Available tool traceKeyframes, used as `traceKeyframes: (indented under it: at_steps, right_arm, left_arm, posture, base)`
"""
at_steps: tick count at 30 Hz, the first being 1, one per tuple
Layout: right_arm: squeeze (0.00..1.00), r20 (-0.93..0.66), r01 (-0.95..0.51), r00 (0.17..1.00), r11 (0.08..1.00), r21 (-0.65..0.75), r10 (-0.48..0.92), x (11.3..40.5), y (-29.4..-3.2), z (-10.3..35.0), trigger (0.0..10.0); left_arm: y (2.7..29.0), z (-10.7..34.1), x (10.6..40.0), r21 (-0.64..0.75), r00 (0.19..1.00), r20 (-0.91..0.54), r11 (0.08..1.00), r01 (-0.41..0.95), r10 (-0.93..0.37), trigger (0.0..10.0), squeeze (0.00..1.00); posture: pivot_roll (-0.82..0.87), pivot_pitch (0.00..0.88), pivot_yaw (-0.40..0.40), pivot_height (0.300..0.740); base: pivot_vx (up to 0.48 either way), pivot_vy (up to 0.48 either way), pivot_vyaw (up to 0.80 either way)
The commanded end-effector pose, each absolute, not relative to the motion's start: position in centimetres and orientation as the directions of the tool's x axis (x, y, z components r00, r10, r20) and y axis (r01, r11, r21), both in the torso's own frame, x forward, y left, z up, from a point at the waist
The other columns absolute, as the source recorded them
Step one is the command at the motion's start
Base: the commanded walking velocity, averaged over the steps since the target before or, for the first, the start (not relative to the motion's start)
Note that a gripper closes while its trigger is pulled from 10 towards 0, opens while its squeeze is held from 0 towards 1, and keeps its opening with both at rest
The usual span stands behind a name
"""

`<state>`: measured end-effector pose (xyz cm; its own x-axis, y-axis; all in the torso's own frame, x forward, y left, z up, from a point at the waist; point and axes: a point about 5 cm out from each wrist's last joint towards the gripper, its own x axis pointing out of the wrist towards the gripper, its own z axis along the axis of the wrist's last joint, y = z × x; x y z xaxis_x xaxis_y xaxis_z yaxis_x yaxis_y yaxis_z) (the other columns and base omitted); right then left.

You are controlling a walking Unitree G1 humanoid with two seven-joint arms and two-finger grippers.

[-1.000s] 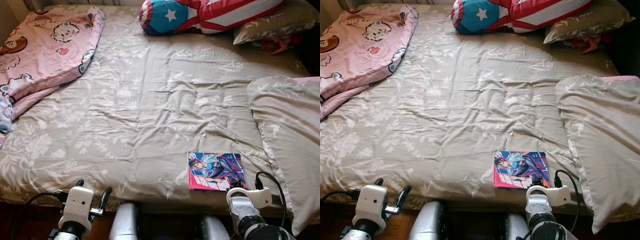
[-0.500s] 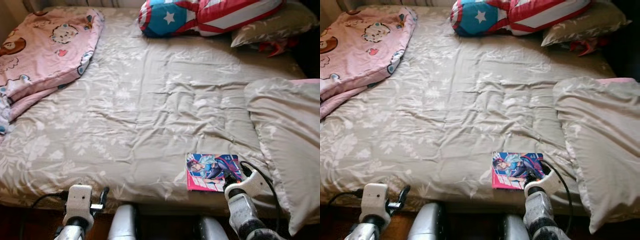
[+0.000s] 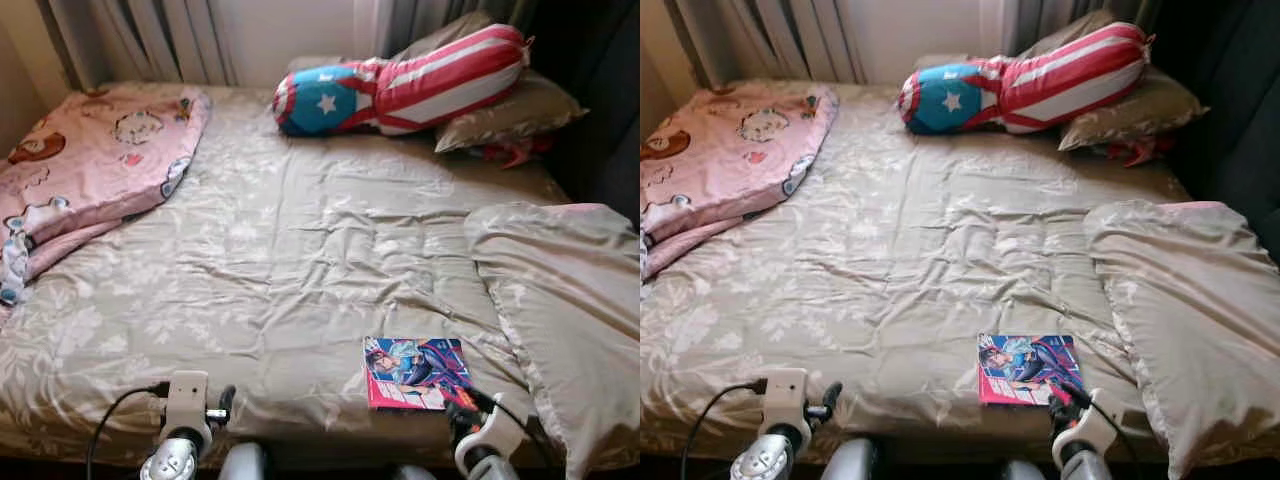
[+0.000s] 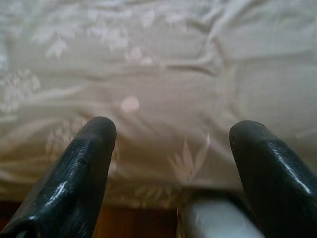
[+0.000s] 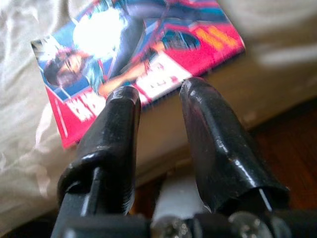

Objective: Clean up the room

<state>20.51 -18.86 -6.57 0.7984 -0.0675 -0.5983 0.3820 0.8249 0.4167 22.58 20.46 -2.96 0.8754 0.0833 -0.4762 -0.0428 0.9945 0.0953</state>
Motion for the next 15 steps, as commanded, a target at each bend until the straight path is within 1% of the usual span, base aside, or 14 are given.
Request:
traceKeyframes:
  at_steps: [1, 4, 5, 7, 11, 13, 15]
  right_arm:
    - [0.00, -0.624, 0.409, 0.777, 0.824, 0.392, -0.089, 20.3, -19.3, -6.7, 10.0]
    - [0.00, -0.668, 0.379, 0.742, 0.857, 0.349, -0.057, 19.5, -19.0, -7.3, 10.0]
    - [0.00, -0.679, 0.385, 0.732, 0.855, 0.347, -0.054, 19.3, -19.1, -7.5, 10.0]
    - [0.00, -0.695, 0.418, 0.715, 0.844, 0.336, -0.078, 18.9, -19.6, -7.7, 10.0]
    - [0.00, -0.724, 0.428, 0.683, 0.854, 0.296, -0.091, 18.3, -20.2, -7.9, 10.0]
    - [0.00, -0.755, 0.391, 0.650, 0.888, 0.241, -0.081, 18.0, -19.9, -8.2, 10.0]
    - [0.00, -0.745, 0.378, 0.663, 0.890, 0.255, -0.068, 18.2, -19.5, -8.1, 10.0]
  left_arm:
    - [20.6, -3.6, 22.3, 0.093, 0.858, -0.504, 0.994, -0.059, 0.098, 10.0, 0.00]
    - [20.9, -4.8, 21.5, 0.095, 0.815, -0.565, 0.991, -0.093, 0.130, 10.0, 0.00]
    - [21.0, -5.1, 21.3, 0.083, 0.803, -0.578, 0.989, -0.123, 0.148, 10.0, 0.00]
    - [21.1, -5.4, 21.0, 0.074, 0.788, -0.595, 0.987, -0.143, 0.159, 10.0, 0.00]
    - [20.9, -5.9, 20.7, 0.090, 0.764, -0.626, 0.988, -0.128, 0.156, 10.0, 0.00]
    - [20.7, -6.1, 20.6, 0.101, 0.757, -0.635, 0.989, -0.112, 0.150, 10.0, 0.00]
    - [20.7, -6.3, 20.4, 0.093, 0.752, -0.642, 0.989, -0.117, 0.149, 10.0, 0.00]
  posture:
    - [0.05, 0.000, -0.042, 0.700]
    - [0.03, 0.000, -0.046, 0.720]
    - [0.02, 0.000, -0.046, 0.730]
    - [0.02, 0.000, -0.050, 0.739]
    - [0.02, 0.000, -0.063, 0.740]
    - [0.01, 0.000, -0.067, 0.740]
    - [0.02, 0.000, -0.069, 0.740]
  base:
    - [0.000, 0.000, 0.00]
    - [0.000, 0.000, 0.00]
    - [0.000, 0.000, 0.00]
    - [0.000, 0.000, 0.00]
    - [0.000, 0.000, 0.00]
    - [0.000, 0.000, 0.00]
    - [0.000, 0.000, 0.00]
